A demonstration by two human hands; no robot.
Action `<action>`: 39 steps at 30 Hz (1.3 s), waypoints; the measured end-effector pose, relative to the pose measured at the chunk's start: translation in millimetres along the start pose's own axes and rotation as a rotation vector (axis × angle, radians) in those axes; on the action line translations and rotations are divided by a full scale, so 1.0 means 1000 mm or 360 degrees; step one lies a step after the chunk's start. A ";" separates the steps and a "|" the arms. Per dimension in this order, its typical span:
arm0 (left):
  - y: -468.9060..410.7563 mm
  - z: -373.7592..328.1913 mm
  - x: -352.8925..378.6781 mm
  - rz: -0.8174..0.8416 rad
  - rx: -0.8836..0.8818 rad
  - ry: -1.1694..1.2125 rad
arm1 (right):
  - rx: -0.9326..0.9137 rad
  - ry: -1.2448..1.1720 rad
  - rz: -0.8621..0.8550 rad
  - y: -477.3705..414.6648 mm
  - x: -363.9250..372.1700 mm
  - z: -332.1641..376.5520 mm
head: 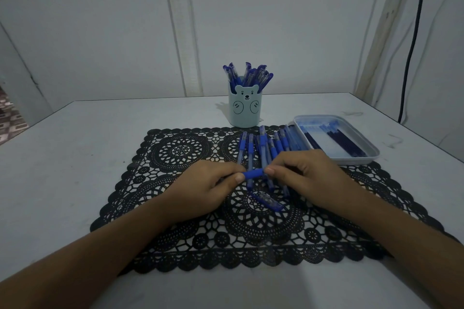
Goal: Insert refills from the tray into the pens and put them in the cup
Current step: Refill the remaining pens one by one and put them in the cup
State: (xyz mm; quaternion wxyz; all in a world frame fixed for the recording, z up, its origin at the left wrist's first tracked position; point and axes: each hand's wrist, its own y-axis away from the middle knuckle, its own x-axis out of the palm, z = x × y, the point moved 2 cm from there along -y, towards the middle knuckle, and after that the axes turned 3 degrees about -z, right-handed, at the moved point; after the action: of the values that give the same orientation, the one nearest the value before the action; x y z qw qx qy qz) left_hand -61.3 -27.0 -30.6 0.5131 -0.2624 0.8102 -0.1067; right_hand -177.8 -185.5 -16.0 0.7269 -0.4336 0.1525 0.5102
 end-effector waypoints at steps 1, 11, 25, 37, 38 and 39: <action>0.000 0.000 0.000 0.0001 -0.0014 0.0038 | -0.0028 0.0012 -0.0007 0.000 0.000 0.000; 0.000 -0.003 -0.001 -0.0005 -0.0062 -0.0052 | 0.0075 -0.0087 -0.0096 0.000 0.000 0.002; 0.001 -0.003 0.000 0.0019 -0.0058 -0.0199 | 0.0179 -0.0002 0.0108 0.001 0.000 0.002; 0.001 -0.001 0.001 0.0005 -0.0058 -0.0184 | 0.0415 -0.0162 0.0070 0.002 0.001 0.007; 0.001 -0.001 0.001 0.0007 -0.0057 -0.0181 | 0.0465 -0.0191 0.0050 0.001 0.000 0.008; 0.001 -0.002 0.001 0.0006 -0.0062 -0.0166 | 0.0506 -0.0219 0.0050 0.001 0.000 0.009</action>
State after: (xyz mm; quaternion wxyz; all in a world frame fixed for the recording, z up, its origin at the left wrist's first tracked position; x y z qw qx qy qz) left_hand -63.7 -26.4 -31.1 0.5495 -0.2761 0.7848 -0.0762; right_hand -181.1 -178.7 -11.3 0.7871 -0.2747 0.1878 0.5194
